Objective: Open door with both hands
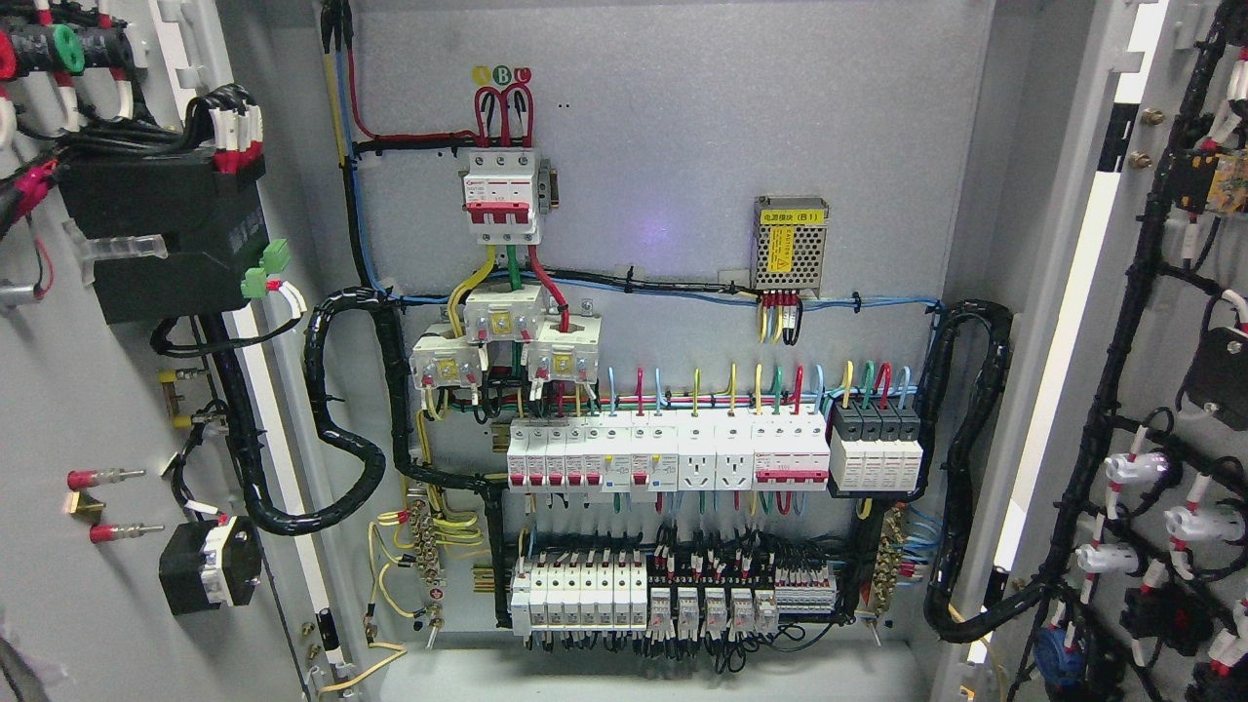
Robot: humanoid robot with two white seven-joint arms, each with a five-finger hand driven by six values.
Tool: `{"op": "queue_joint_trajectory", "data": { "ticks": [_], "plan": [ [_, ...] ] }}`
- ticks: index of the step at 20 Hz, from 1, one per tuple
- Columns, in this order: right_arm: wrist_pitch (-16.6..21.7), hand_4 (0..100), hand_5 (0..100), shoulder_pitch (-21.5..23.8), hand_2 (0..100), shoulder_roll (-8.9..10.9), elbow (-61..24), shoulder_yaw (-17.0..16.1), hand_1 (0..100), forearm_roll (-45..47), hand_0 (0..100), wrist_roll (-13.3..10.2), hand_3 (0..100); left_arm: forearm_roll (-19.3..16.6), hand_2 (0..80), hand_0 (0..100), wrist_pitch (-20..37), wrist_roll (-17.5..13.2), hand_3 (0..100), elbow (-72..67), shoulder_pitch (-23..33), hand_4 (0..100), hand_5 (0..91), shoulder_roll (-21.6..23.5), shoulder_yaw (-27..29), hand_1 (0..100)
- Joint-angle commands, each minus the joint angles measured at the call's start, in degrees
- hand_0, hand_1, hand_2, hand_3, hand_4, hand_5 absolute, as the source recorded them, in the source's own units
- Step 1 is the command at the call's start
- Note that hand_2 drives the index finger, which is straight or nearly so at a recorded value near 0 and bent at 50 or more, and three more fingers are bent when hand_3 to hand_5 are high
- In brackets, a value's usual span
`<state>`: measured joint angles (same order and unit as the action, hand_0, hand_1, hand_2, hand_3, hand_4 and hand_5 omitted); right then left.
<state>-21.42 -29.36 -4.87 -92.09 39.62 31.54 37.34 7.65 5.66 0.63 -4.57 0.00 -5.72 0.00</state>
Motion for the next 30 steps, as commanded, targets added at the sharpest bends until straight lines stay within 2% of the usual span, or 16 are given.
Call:
{"op": "queue_joint_trajectory", "data": {
  "ticks": [1, 3, 6, 8, 10, 13, 15, 18, 20, 23, 26, 30],
  "plan": [
    [0.41, 0, 0, 4.03, 0, 6.62, -0.81, -6.48, 0, -0.16, 19, -0.95, 0, 0.00, 0.0, 0, -0.04, -0.02, 0, 0.00, 0.44, 0, 0.0, 0.00, 1.41, 0],
    [1.02, 0, 0, 6.15, 0, 9.42, -0.73, -8.41, 0, 0.36, 19, -3.14, 0, 0.00, 0.0, 0, -0.04, -0.02, 0, 0.00, 0.44, 0, 0.0, 0.00, 1.41, 0],
    [2.52, 0, 0, 9.83, 0, 10.66, -1.60, -13.85, 0, 0.45, 19, -4.81, 0, 0.00, 0.0, 0, -0.04, -0.02, 0, 0.00, 0.44, 0, 0.0, 0.00, 1.41, 0],
    [2.61, 0, 0, 12.21, 0, 13.03, -2.83, -15.97, 0, 0.54, 19, -5.52, 0, 0.00, 0.0, 0, -0.04, -0.02, 0, 0.00, 0.44, 0, 0.0, 0.00, 1.41, 0],
    [4.18, 0, 0, 13.97, 0, 14.18, -4.49, -17.90, 0, 0.54, 19, -6.66, 0, 0.00, 0.0, 0, -0.04, -0.02, 0, 0.00, 0.44, 0, 0.0, 0.00, 1.41, 0],
    [14.00, 0, 0, 18.27, 0, 15.76, -6.96, -21.33, 0, 0.45, 19, -11.13, 0, 0.00, 0.0, 0, -0.04, -0.02, 0, 0.00, 0.44, 0, 0.0, 0.00, 1.41, 0],
    [19.98, 0, 0, 19.95, 0, 17.16, -7.40, -22.22, 0, 0.45, 19, -13.34, 0, 0.00, 0.0, 0, -0.04, -0.02, 0, 0.00, 0.44, 0, 0.0, 0.00, 1.41, 0],
    [26.49, 0, 0, 24.16, 0, 20.59, -10.21, -23.36, 0, 0.45, 19, -13.78, 0, 0.00, 0.0, 0, -0.04, -0.02, 0, 0.00, 0.35, 0, 0.0, 0.00, 1.41, 0],
    [29.32, 0, 0, 27.59, 0, 21.82, -12.84, -24.76, 0, 0.45, 19, -14.22, 0, 0.00, 0.0, 0, -0.04, -0.02, 0, 0.00, 0.44, 0, 0.0, 0.00, 1.41, 0],
    [29.59, 0, 0, 31.63, 0, 23.49, -17.14, -26.52, 0, 0.54, 19, -17.55, 0, 0.00, 0.0, 0, -0.04, -0.02, 0, 0.00, 0.35, 0, 0.0, 0.00, 1.41, 0],
    [29.68, 0, 0, 34.62, 0, 24.90, -19.61, -26.96, 0, 0.54, 19, -17.74, 0, 0.00, 0.0, 0, -0.04, -0.02, 0, 0.00, 0.44, 0, 0.0, 0.00, 1.41, 0],
    [29.68, 0, 0, 38.93, 0, 25.34, -24.44, -27.40, 0, 0.54, 19, -17.74, 0, 0.00, 0.0, 0, -0.04, -0.02, 0, 0.00, 0.44, 0, 0.0, 0.00, 1.41, 0]
  ]
}}
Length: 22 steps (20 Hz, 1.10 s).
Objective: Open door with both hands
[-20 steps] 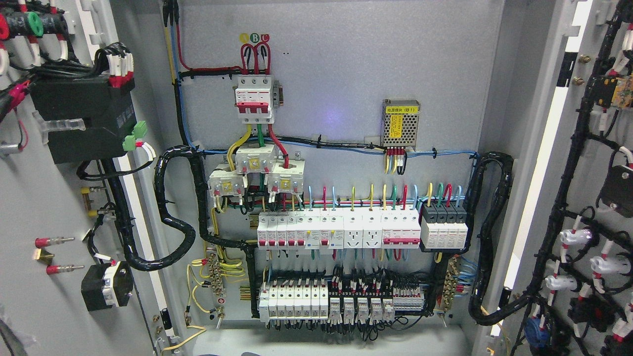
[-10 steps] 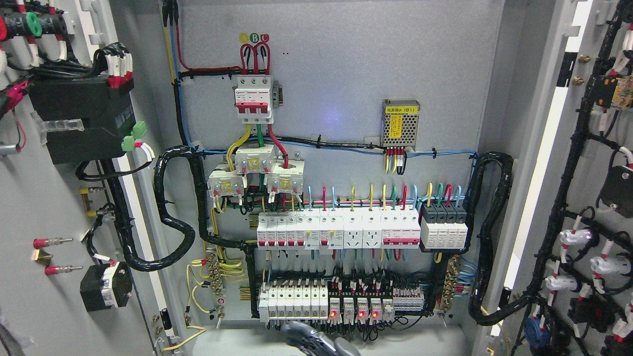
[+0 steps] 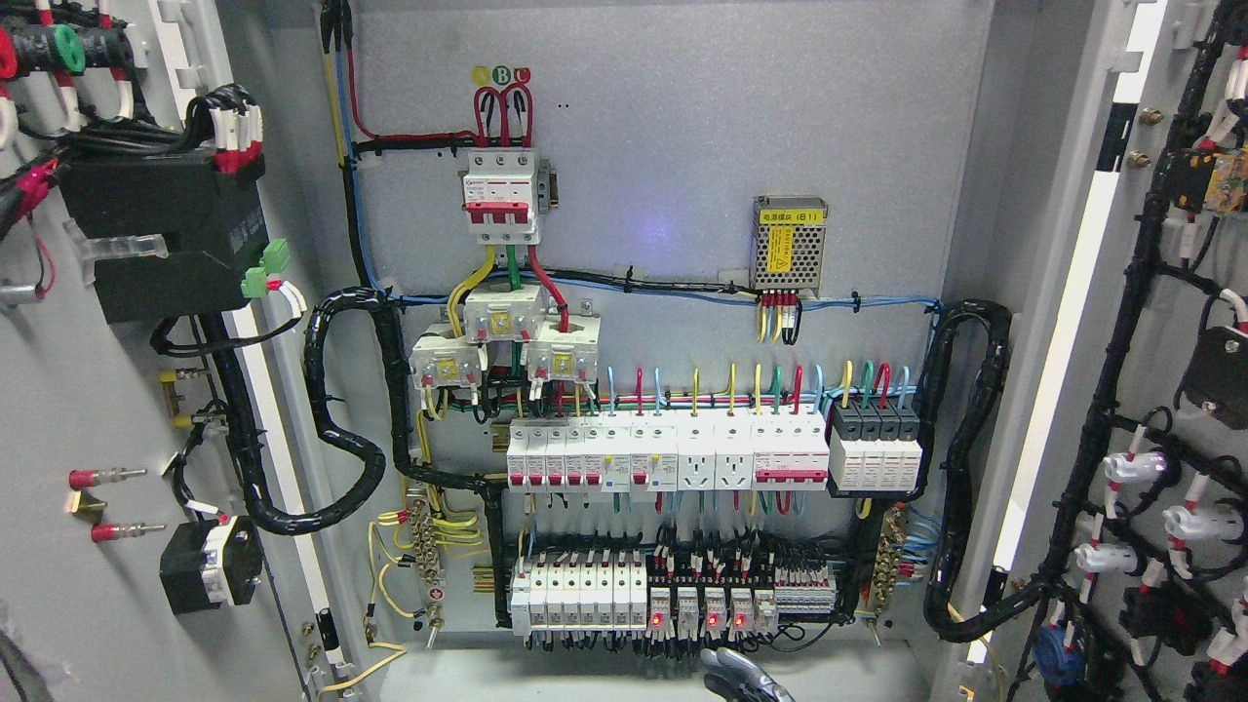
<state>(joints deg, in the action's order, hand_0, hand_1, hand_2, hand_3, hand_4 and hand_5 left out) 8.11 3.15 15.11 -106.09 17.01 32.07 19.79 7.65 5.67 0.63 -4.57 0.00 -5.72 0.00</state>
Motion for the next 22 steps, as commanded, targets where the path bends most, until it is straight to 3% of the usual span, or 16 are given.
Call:
{"op": "queue_joint_trajectory", "data": {
  "ticks": [1, 5, 10, 14, 16, 18, 20, 22],
  "plan": [
    [0.24, 0, 0, 7.47, 0, 5.37, -11.23, -5.23, 0, 0.01, 19, -0.10, 0, 0.00, 0.0, 0, -0.04, -0.01, 0, 0.00, 0.44, 0, 0.0, 0.00, 1.41, 0],
    [1.29, 0, 0, 13.01, 0, 5.54, -13.61, -8.30, 0, -0.08, 19, 0.16, 0, 0.00, 0.0, 0, -0.04, -0.01, 0, 0.00, 0.35, 0, 0.0, 0.00, 1.41, 0],
    [8.40, 0, 0, 15.39, 0, 5.54, -13.61, -8.83, 0, -0.51, 19, 0.08, 0, 0.26, 0.0, 0, 0.39, -0.10, 0, 1.39, 1.49, 0, 0.0, 0.18, 1.58, 0],
    [12.63, 0, 0, 15.48, 0, 5.63, -13.61, -9.62, 0, -0.60, 19, -0.10, 0, 0.18, 0.0, 0, 0.84, -0.54, 0, 18.58, 7.19, 0, 0.0, 1.14, 0.79, 0],
    [13.68, 0, 0, 15.57, 0, 5.54, -13.61, -11.28, 0, -0.60, 19, 0.07, 0, 0.18, 0.0, 0, 0.92, -0.54, 0, 28.25, 10.61, 0, 0.0, 2.63, -2.96, 0],
    [14.30, 0, 0, 15.65, 0, 5.54, -13.61, -13.22, 0, -0.60, 19, 0.08, 0, 0.26, 0.0, 0, 1.01, -0.54, 0, 37.66, 13.52, 0, 0.0, 5.00, -10.94, 0],
    [14.30, 0, 0, 15.74, 0, 5.54, -13.53, -15.76, 0, -0.86, 19, -0.01, 0, 0.44, 0.0, 0, 1.80, -0.54, 0, 45.84, 14.85, 0, 0.0, 9.38, -18.42, 0],
    [14.30, 0, 0, 16.18, 0, 5.54, -13.53, -17.61, 0, -1.57, 19, -0.19, 0, 0.53, 0.0, 0, 5.21, -0.54, 0, 52.09, 15.03, 0, 0.0, 12.56, -21.79, 0]
  ]
}}
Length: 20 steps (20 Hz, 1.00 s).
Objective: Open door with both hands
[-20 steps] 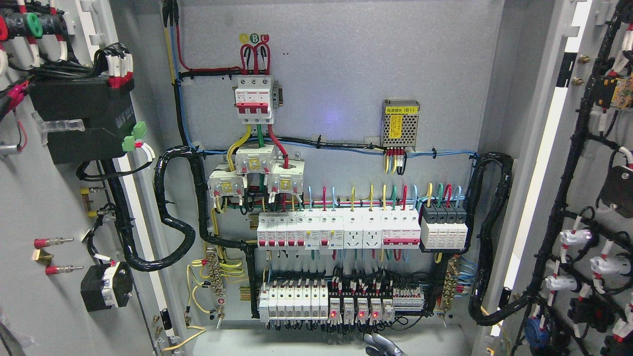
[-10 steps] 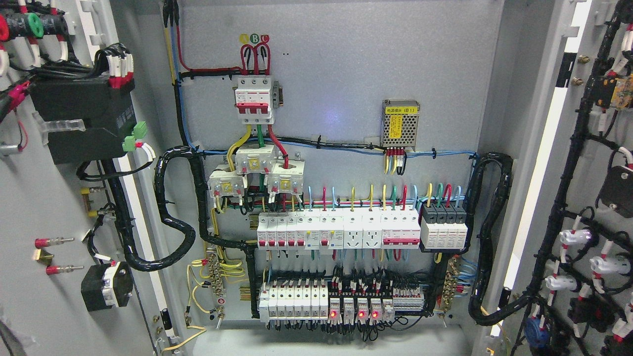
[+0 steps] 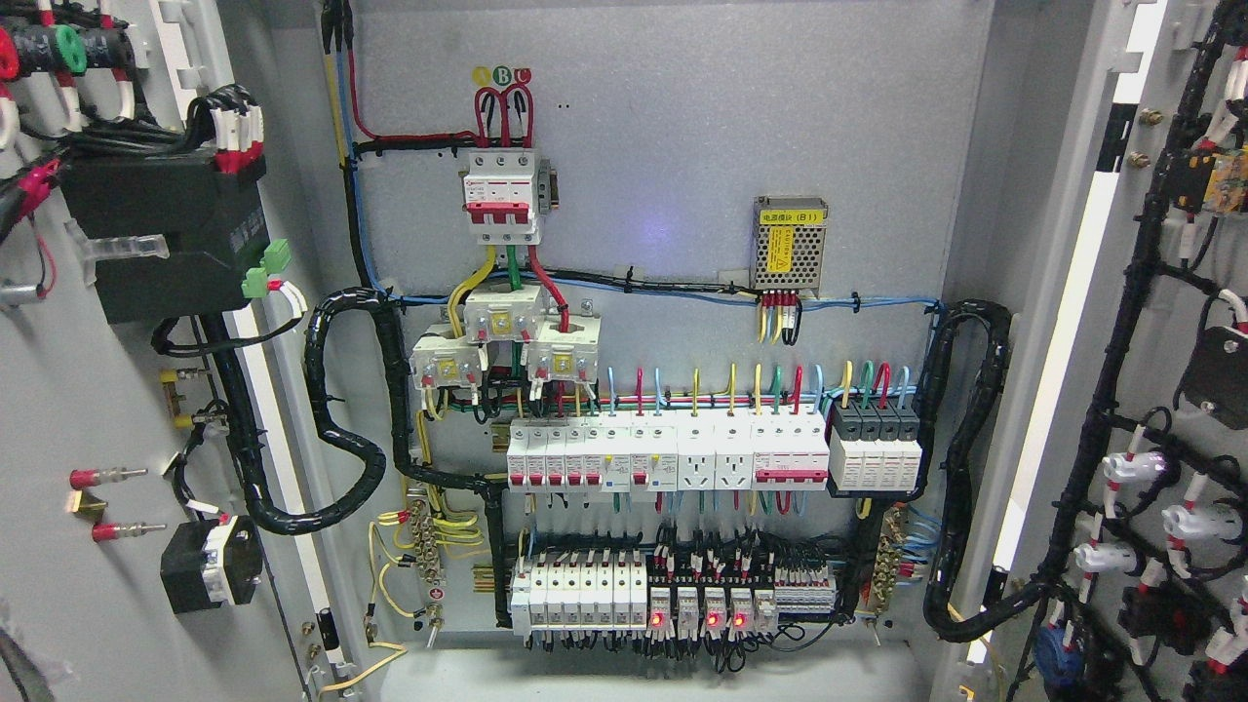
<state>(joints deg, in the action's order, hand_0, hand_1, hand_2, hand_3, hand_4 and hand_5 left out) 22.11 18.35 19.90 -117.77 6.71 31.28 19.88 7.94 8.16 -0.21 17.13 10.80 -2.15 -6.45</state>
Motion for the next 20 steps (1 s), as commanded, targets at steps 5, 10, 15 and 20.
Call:
{"op": "queue_joint_trajectory", "data": {
  "ticks": [5, 10, 15, 20],
  "plan": [
    [0.39, 0, 0, 2.48, 0, 0.58, -1.85, -12.59, 0, -0.87, 19, -0.28, 0, 0.23, 0.0, 0, 11.35, 0.30, 0, 46.55, 7.73, 0, 0.0, 12.43, -15.87, 0],
    [3.81, 0, 0, 3.54, 0, 0.40, -1.85, -15.84, 0, -0.70, 19, -0.46, 0, 0.23, 0.0, 0, 11.44, 0.30, 0, 67.38, 11.61, 0, 0.0, 17.69, -20.34, 0],
    [6.02, 0, 0, 4.33, 0, -0.04, -1.85, -18.03, 0, -0.61, 19, -0.46, 0, 0.23, 0.0, 0, 11.44, 0.30, 0, 82.33, 12.75, 0, 0.0, 18.32, -20.79, 0],
    [6.11, 0, 0, 4.59, 0, 0.22, -1.85, -20.33, 0, -0.52, 19, -0.37, 0, 0.32, 0.0, 0, 11.88, 0.30, 0, 91.49, 9.77, 0, 0.0, 17.79, -20.79, 0]
  ]
}}
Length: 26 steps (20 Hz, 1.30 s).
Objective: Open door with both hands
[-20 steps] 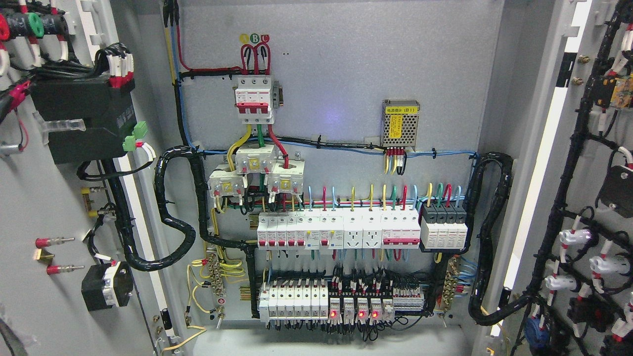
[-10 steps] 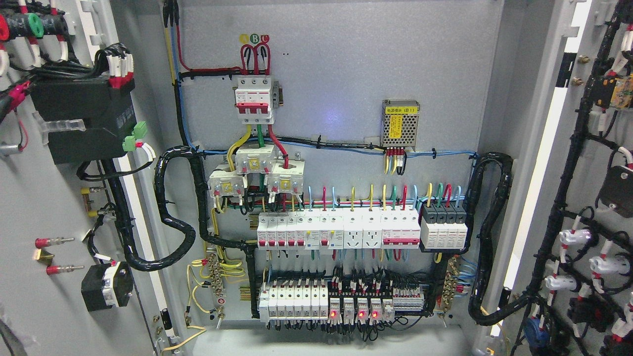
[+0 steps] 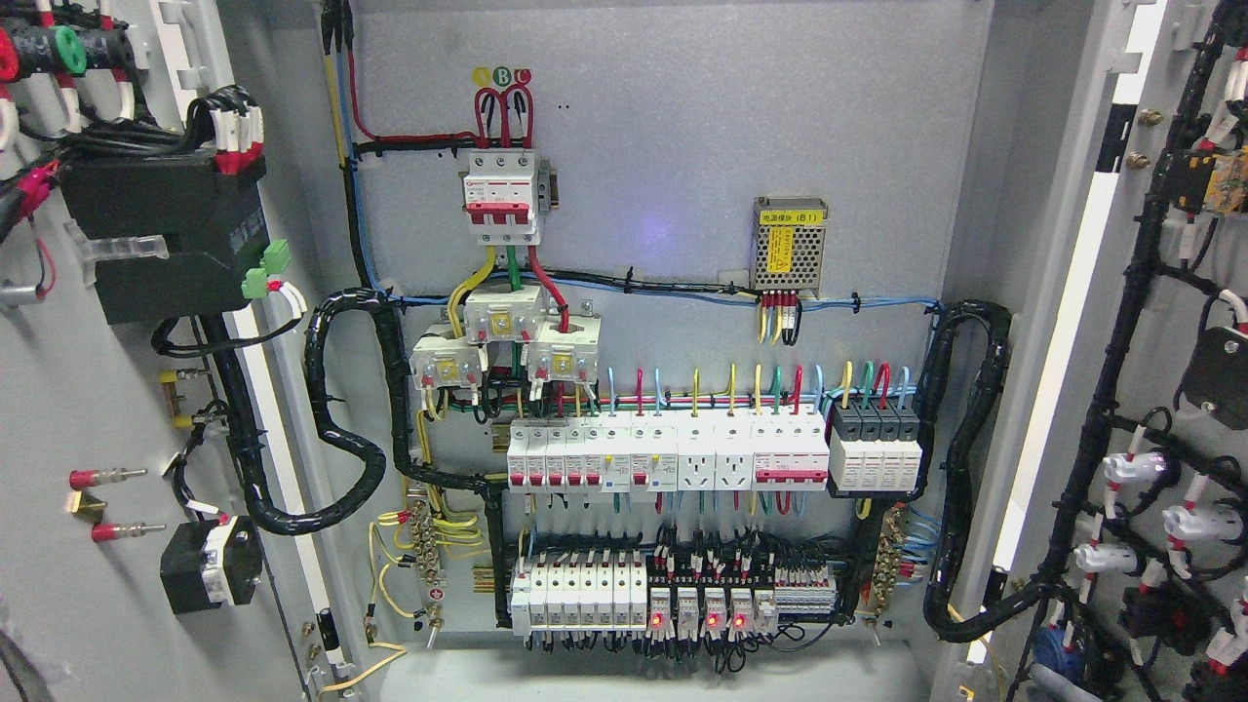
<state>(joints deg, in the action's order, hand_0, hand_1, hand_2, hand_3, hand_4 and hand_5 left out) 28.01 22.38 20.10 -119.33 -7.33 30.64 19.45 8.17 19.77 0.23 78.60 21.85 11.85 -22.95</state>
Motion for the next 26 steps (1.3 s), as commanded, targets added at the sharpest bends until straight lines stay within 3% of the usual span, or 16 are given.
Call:
{"op": "queue_joint_trajectory", "data": {
  "ticks": [1, 5, 9, 13, 16, 22, 26],
  "plan": [
    [0.29, 0, 0, 0.56, 0, 0.11, -0.29, -6.47, 0, 0.12, 19, 0.07, 0, 0.17, 0.0, 0, 0.27, -0.14, 0, 30.99, -2.06, 0, 0.0, 3.53, -4.47, 0],
    [1.52, 0, 0, 0.30, 0, 0.47, -0.38, -6.65, 0, 0.12, 19, -0.02, 0, 0.09, 0.0, 0, 0.88, -0.14, 0, 36.08, -4.27, 0, 0.0, 3.18, -4.91, 0],
    [2.40, 0, 0, 0.21, 0, 0.47, -0.38, -6.91, 0, 0.12, 19, -0.02, 0, 1.49, 0.0, 0, 7.29, -0.14, 0, 37.33, -4.53, 0, 0.0, 3.18, -4.21, 0],
    [2.31, 0, 0, -0.23, 0, 0.55, -0.38, -6.82, 0, 0.21, 19, -0.11, 0, 5.35, 0.0, 0, 10.02, -0.05, 0, 37.41, -4.71, 0, 0.0, 0.90, -0.17, 0],
    [2.23, 0, 0, -0.84, 0, 0.55, -0.29, -6.74, 0, 0.56, 19, -0.02, 0, 5.80, 0.0, 0, 12.48, -0.05, 0, 38.64, -4.71, 0, 0.0, 0.28, 1.93, 0],
    [1.96, 0, 0, -2.86, 0, 0.55, 0.23, -6.74, 0, 0.56, 19, -0.11, 0, 11.77, 0.0, 0, 13.01, 0.03, 0, 39.44, -4.97, 0, 0.0, 0.28, 8.17, 0],
    [1.96, 0, 0, -2.95, 0, 0.55, 1.29, -6.91, 0, 0.82, 19, -0.11, 0, 18.88, 0.0, 0, 14.85, 0.30, 0, 39.52, -4.88, 0, 0.0, 2.47, 12.40, 0]
  ]
}}
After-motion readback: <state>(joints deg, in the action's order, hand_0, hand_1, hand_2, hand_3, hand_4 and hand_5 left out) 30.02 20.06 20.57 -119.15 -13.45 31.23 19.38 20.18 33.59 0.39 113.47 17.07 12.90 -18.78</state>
